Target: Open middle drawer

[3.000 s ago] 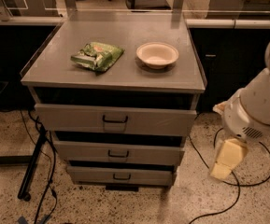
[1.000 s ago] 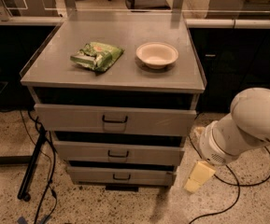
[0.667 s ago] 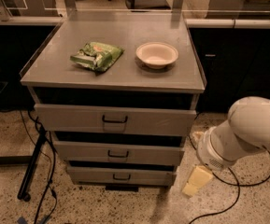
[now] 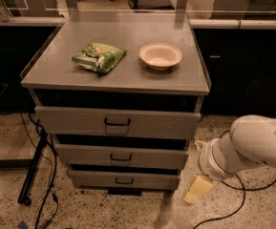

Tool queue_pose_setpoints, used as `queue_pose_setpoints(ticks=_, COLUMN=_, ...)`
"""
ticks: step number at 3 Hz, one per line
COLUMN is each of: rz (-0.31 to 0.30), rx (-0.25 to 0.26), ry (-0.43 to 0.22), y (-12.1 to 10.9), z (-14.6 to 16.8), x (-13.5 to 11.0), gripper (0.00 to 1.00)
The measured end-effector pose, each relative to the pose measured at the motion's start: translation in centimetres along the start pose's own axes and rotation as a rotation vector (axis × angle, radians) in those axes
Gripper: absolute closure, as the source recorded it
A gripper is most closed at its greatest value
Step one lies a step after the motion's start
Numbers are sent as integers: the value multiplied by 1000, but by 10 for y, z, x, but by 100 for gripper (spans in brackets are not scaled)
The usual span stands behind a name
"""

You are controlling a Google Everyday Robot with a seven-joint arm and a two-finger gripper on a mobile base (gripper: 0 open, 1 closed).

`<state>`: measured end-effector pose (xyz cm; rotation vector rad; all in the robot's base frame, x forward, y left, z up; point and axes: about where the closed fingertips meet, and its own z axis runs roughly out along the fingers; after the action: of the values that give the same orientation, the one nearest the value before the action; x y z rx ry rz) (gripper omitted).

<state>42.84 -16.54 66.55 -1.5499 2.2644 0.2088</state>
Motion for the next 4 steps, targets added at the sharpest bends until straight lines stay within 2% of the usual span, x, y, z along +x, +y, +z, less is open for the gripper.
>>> queue_pose_setpoints(ticks=1, rz=-10, rx=-11, ry=-21, y=4, z=28, x=3, gripper=0)
queue_pose_setpoints(ticks=2, rz=-13, rx=-30, ry=-80, y=7, z=94, x=11, gripper=0)
queue_pose_setpoints(ticks=3, rz=-13, rx=-30, ry=-80, y=7, z=94, x=11, gripper=0)
queue_pose_setpoints(ticks=4, rz=-15, rx=-27, ry=-113, y=8, z=112, x=6, gripper=0)
